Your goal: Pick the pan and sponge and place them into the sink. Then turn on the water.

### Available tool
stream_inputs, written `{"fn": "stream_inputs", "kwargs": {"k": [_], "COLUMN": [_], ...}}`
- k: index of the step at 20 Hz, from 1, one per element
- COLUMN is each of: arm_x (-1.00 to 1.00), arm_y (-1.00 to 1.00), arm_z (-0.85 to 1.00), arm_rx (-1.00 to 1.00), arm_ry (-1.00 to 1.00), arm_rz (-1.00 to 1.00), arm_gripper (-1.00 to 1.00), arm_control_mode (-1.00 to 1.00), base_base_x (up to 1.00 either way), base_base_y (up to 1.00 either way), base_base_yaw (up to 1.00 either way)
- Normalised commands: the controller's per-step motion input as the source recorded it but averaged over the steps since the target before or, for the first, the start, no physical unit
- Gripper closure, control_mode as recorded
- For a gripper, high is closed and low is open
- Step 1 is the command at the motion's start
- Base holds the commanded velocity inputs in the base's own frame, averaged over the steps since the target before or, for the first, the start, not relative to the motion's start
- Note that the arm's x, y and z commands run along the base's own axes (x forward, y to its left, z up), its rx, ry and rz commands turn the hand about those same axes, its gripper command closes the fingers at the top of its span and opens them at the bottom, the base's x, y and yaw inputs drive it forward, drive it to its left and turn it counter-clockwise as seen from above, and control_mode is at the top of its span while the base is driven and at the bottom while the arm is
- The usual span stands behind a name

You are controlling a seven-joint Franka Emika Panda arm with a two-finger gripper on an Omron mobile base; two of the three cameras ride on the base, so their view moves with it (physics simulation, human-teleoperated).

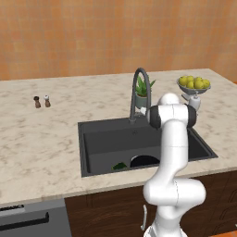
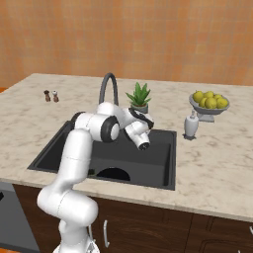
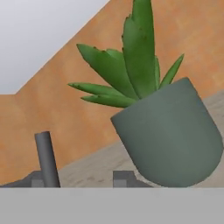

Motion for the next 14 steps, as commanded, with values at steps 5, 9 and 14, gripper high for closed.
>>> {"fn": "stream_inputs", "kwargs": {"k": [5, 9, 14], "arm_x": [-0.02, -0.2, -0.44], "arm_y": [-0.74, -0.41, -0.37], "arm_z": [0.0, 0.03, 0.3], "arm_rx": [0.16, 0.11, 0.09], "arm_ry": [0.03, 0.0, 0.0], "arm_rz": [-0.08, -0.01, -0.03], "arm_gripper": [1.0, 1.0, 1.0], "arm_control_mode": [-1.0, -1.0, -1.0], "base_base_x": [0.0, 0.0, 0.0], "base_base_y": [0.0, 0.0, 0.0], "base_base_yaw": [0.0, 0.0, 0.0]}}
